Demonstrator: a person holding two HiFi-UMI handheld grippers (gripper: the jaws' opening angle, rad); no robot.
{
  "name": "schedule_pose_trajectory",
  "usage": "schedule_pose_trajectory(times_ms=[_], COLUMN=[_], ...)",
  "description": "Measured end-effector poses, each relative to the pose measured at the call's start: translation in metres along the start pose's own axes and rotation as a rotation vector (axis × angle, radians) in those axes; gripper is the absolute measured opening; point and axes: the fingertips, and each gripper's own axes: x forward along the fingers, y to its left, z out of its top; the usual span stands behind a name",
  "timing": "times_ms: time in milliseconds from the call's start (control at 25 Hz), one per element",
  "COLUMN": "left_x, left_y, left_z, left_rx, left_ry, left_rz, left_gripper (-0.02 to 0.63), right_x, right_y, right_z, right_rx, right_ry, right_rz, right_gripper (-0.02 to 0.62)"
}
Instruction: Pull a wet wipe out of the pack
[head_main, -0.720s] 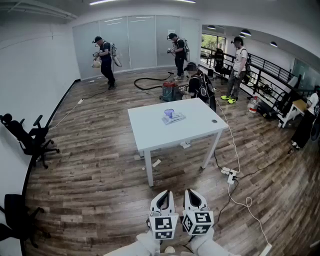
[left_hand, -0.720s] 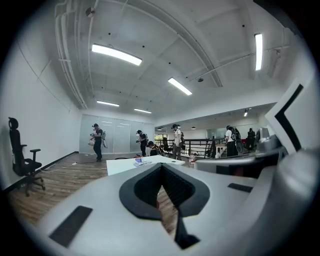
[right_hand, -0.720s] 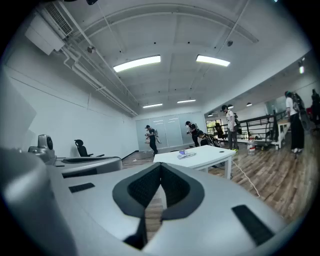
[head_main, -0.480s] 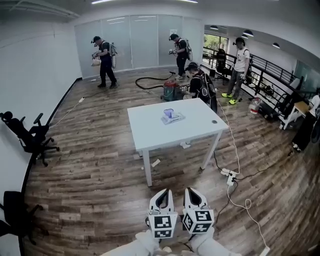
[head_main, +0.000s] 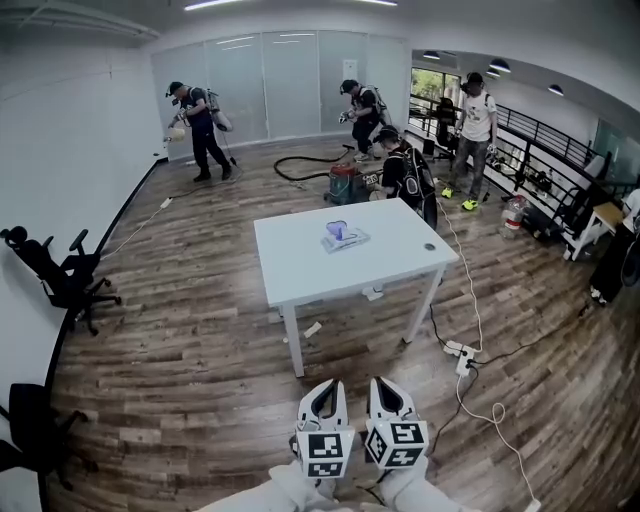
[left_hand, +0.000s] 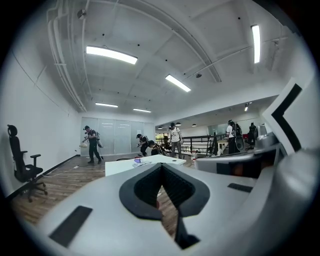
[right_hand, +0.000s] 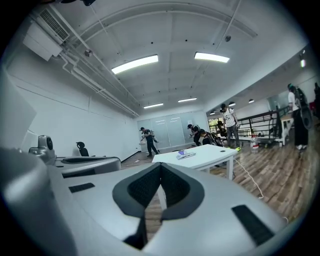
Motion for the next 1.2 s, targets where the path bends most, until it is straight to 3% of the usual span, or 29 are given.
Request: schedule_pose_trajectory(times_ms=[600,1200], left_x=[0.047,0.150], left_y=[0.009,0.046], left_z=[-0.011,-0.009], left_rx=[-0.037,-0.050], left_ry=[0.012,0.024], left_rz=[0.009,0.001], left_gripper=[0.000,0.000], right_x=[0.044,0.147], right_y=[-0.022,-0.054], right_z=[0.002,0.028], right_rx=[0.019,0.022], right_ry=[0.007,0.014], right_rz=[-0.008,-0.020], right_gripper=[0.009,0.009])
